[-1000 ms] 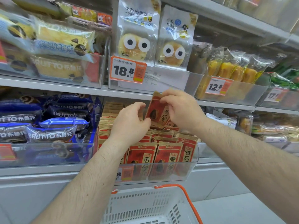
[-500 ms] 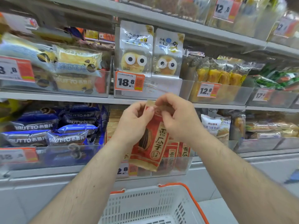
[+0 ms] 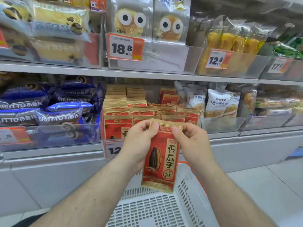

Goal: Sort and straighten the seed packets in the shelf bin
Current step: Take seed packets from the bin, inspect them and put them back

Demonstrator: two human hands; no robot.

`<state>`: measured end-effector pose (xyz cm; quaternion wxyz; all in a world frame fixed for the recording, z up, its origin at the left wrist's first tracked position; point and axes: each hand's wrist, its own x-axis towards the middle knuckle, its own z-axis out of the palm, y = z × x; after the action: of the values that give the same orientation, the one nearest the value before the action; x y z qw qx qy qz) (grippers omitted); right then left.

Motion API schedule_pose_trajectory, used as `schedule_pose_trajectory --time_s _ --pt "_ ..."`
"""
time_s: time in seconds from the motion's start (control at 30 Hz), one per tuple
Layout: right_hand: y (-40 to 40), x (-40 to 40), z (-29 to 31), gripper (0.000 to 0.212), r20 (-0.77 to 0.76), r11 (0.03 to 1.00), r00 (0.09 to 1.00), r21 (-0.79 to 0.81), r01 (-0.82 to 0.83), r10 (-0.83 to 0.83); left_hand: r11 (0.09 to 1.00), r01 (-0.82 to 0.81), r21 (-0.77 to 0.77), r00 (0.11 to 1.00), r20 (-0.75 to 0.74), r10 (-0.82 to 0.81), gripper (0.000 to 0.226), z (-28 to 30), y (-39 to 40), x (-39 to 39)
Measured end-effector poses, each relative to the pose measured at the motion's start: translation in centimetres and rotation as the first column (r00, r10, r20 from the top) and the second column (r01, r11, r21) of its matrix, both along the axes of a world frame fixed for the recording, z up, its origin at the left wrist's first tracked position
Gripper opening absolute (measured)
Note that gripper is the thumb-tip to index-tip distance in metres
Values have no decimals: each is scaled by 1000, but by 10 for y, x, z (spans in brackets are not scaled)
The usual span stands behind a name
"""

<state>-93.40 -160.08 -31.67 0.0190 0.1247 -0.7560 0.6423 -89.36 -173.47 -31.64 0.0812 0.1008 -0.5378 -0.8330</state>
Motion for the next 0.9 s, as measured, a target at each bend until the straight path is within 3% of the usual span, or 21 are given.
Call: schedule_pose_trajectory --time_s 0.17,0.43,0.8,0.9 --pt "1 2 -6 31 118 998 993 -62 33 -26 996 13 91 998 65 -19 30 -16 6 -2" --pt "4 -1 -11 27 328 971 945 -226 76 2 989 -1 150 999 54 -8 30 -26 10 -8" --pt "6 -6 -12 27 327 958 943 -285 31 67 988 -8 153 998 58 -1 32 -26 13 -13" --pt "8 -7 -13 28 290 974 952 -223 -27 93 987 -21 161 998 61 11 33 -24 11 -15"
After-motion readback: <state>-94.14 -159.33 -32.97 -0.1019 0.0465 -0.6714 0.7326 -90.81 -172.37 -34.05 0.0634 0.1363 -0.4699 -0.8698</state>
